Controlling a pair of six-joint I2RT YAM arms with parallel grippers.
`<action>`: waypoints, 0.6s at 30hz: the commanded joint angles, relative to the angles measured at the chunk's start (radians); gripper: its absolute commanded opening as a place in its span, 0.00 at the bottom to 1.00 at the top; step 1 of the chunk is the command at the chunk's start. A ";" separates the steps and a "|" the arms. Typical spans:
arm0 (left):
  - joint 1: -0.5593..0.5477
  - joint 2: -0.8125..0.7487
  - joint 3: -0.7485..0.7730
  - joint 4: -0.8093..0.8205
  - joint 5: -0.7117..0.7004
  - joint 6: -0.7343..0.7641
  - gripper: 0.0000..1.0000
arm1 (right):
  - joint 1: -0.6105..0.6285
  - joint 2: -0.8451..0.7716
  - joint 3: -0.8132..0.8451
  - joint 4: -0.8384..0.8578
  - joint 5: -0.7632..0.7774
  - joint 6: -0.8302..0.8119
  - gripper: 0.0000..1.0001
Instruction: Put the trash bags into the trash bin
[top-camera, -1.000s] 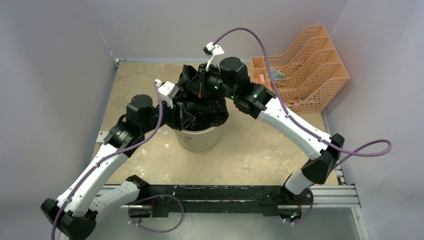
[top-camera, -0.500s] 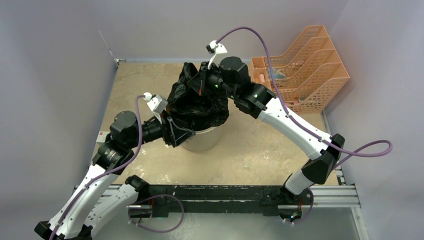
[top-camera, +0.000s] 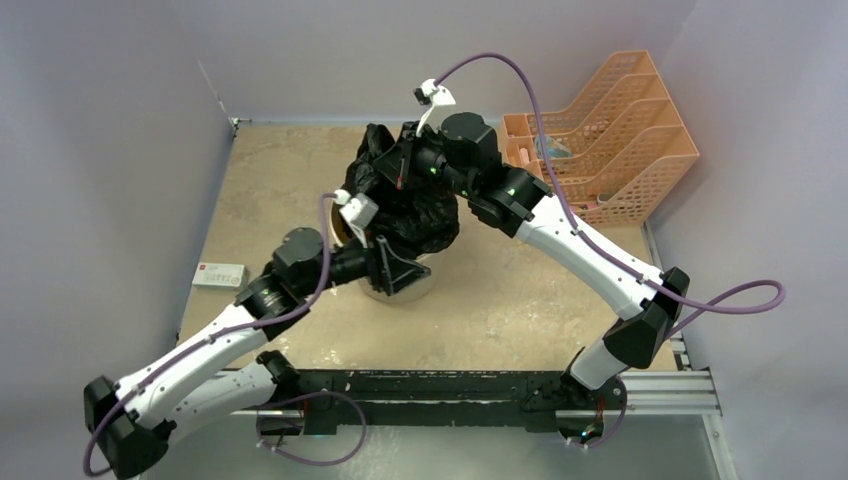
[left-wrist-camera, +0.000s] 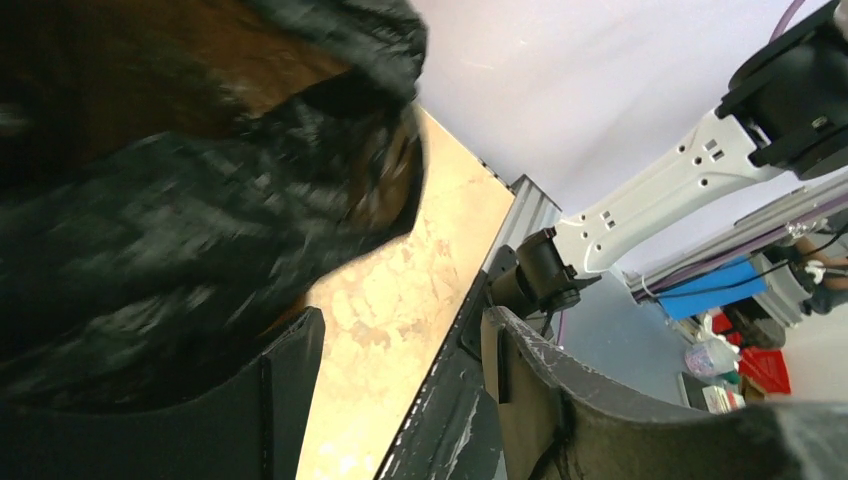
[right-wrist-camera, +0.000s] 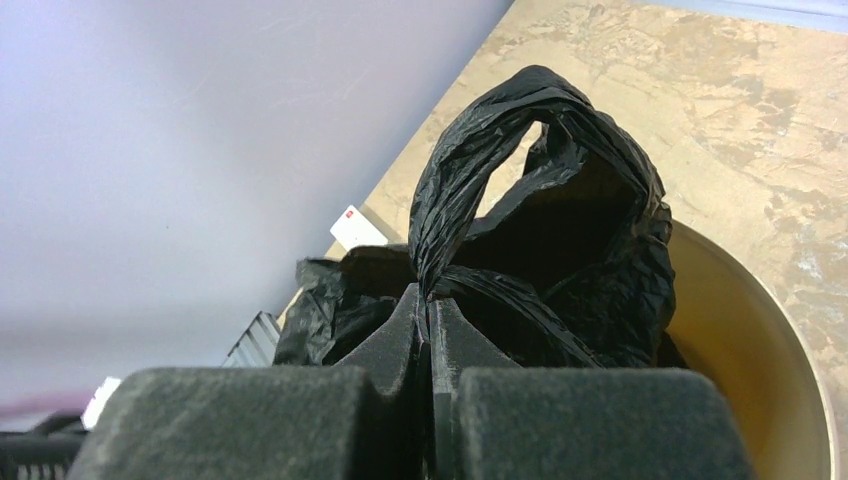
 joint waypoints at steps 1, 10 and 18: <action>-0.120 0.084 0.068 0.138 -0.199 0.049 0.59 | 0.004 -0.037 0.002 0.061 0.014 0.014 0.00; -0.188 0.155 0.052 0.263 -0.442 0.176 0.60 | 0.003 -0.037 -0.004 0.076 0.012 0.013 0.00; -0.190 0.140 0.073 0.286 -0.435 0.201 0.60 | 0.004 -0.050 -0.030 0.071 0.010 0.007 0.00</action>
